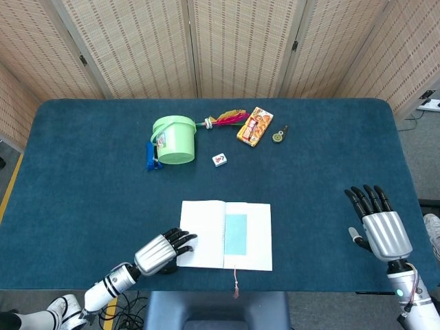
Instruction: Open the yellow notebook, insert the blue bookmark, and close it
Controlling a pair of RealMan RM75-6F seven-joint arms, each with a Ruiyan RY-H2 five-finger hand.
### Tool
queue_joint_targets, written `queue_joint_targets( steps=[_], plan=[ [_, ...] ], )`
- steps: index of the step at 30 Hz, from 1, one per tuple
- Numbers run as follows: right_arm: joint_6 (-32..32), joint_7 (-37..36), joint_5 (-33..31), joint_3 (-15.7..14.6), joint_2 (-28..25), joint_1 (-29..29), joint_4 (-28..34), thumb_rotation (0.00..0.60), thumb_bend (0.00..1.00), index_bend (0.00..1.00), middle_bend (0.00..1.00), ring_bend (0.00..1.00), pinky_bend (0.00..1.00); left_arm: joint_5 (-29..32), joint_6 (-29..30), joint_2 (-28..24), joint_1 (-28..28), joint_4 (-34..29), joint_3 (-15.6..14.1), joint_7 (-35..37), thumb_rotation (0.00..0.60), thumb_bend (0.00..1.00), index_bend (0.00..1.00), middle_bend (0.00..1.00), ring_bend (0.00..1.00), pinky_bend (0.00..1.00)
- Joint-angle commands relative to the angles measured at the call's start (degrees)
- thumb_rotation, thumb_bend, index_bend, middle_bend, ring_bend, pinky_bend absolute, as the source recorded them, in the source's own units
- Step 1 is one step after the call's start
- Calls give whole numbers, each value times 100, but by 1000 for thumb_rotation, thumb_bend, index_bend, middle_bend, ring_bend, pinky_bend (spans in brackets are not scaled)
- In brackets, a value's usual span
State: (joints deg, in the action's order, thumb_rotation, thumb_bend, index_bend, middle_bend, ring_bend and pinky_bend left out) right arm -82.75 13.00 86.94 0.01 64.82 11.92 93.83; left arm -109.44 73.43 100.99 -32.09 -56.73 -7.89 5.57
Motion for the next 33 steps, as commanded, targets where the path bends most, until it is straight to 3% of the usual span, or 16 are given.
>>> queue_joint_targets(
  steps=[1, 26, 33],
  plan=[
    [-1, -21, 4, 15, 4, -19, -16, 600, 238, 92, 95, 0, 0, 46, -32, 29, -23, 15, -7, 1, 600, 220, 319, 158, 187, 224],
    [50, -220, 17, 157, 61, -141, -212, 600, 235, 92, 95, 0, 0, 437, -97, 386, -120, 244, 39, 115, 600, 220, 341, 158, 188, 224],
    [93, -228, 32, 179, 72, -143, -229, 600, 235, 92, 95, 0, 0, 498, 15, 503, -99, 416, 44, 272, 600, 303, 389, 173, 192, 224]
  ],
)
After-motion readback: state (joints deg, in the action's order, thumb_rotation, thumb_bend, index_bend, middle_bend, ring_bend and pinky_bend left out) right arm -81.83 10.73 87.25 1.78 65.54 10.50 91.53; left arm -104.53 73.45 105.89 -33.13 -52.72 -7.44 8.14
